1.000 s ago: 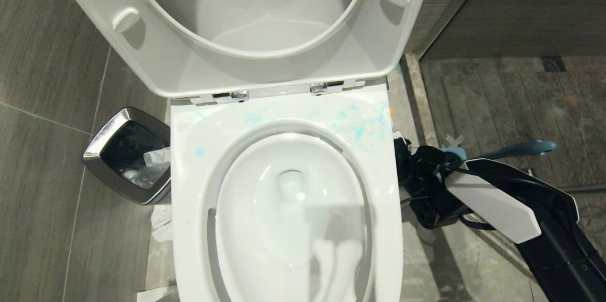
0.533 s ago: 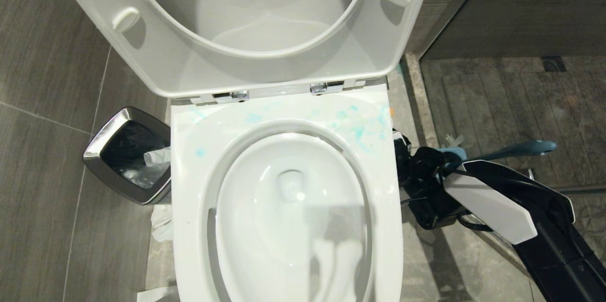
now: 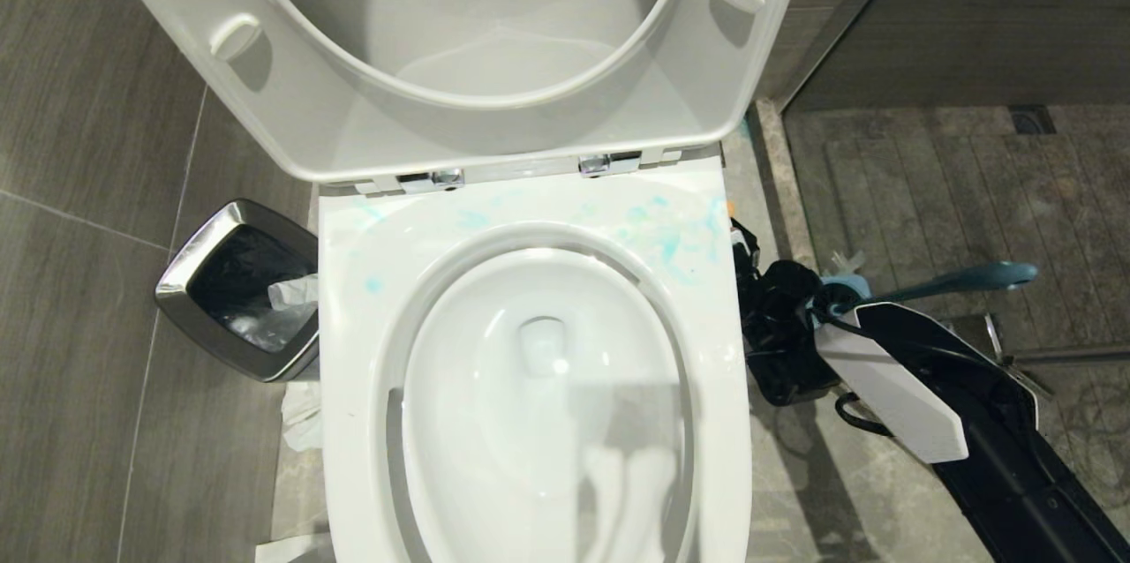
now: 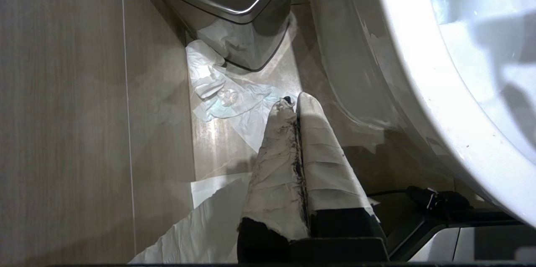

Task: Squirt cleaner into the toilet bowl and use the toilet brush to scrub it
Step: Pour in the cleaning agent

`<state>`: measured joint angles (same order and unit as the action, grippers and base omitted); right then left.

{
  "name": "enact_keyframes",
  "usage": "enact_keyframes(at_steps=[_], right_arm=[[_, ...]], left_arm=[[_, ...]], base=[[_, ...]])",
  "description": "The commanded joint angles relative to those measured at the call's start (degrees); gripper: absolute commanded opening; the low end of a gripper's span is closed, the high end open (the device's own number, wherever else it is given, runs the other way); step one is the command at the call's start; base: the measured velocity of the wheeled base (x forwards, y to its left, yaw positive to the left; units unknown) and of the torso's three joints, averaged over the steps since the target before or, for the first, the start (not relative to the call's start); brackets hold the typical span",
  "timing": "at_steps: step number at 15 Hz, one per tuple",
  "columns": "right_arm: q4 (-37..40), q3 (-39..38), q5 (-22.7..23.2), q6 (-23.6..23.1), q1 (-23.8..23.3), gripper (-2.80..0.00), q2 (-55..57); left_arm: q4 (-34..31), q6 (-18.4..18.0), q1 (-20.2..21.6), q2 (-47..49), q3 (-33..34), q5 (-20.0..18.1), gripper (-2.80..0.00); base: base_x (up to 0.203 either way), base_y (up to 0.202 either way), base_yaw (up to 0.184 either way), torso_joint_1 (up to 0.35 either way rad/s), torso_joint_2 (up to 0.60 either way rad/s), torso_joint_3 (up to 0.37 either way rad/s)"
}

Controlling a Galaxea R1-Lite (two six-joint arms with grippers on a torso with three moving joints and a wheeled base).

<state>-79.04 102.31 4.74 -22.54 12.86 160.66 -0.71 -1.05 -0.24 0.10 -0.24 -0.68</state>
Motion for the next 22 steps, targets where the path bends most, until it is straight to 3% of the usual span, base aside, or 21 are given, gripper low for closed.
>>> enact_keyframes(at_steps=[1, 7, 15, 16, 22], right_arm=[[-0.30, 2.85, 0.17, -0.51, -0.03, 0.00, 2.29], [2.62, 10.33, 0.70, -2.97, 0.06, 0.00, 4.61], [3.11, 10.89, 2.11, -4.87, 0.41, 0.00, 5.36], [3.02, 10.89, 2.11, -4.88, 0.32, -2.80, 5.36], [2.85, 11.16, 2.03, -4.79, 0.23, -2.80, 4.66]], left_arm=[[0.00, -0.01, 0.04, 0.08, 0.02, -0.02, -2.80], [0.00, -0.01, -0.02, 0.08, -0.02, -0.02, -2.80], [0.00, -0.01, -0.02, 0.08, -0.02, -0.02, -2.80], [0.00, -0.01, -0.02, 0.08, -0.02, -0.02, -2.80], [0.00, -0.01, 0.03, 0.08, -0.02, -0.02, -2.80]], base=[[0.000, 0.000, 0.000, 0.000, 0.00, 0.000], [0.000, 0.000, 0.000, 0.000, 0.00, 0.000], [0.000, 0.000, 0.000, 0.000, 0.00, 0.000], [0.000, 0.000, 0.000, 0.000, 0.00, 0.000], [0.000, 0.000, 0.000, 0.000, 0.00, 0.000]])
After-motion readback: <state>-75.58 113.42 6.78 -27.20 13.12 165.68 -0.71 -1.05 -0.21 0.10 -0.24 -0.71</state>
